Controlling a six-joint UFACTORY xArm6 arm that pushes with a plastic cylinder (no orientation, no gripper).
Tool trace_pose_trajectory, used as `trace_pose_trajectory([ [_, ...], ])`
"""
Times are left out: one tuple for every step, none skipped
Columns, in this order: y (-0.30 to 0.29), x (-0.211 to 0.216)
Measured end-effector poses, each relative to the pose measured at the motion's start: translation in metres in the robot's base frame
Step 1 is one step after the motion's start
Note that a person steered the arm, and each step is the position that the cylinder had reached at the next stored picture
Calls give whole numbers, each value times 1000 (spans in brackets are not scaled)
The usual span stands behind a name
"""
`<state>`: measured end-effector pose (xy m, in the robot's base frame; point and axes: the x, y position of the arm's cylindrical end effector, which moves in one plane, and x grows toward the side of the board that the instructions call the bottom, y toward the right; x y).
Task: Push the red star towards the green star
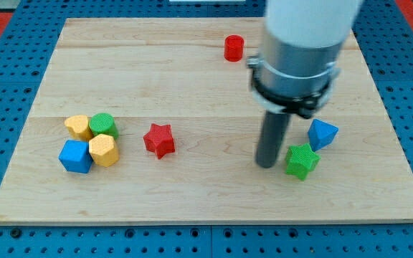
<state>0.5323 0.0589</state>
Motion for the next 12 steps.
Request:
trace_pose_trajectory([
  [-83, 20],
  [-120, 28],
  [-143, -25],
  [-149, -86],
  [-165, -137],
  [-204, -152],
  [-175, -159],
  [-129, -136],
  [-87, -112],
  [-65, -89],
  [-39, -89],
  [-31, -116],
])
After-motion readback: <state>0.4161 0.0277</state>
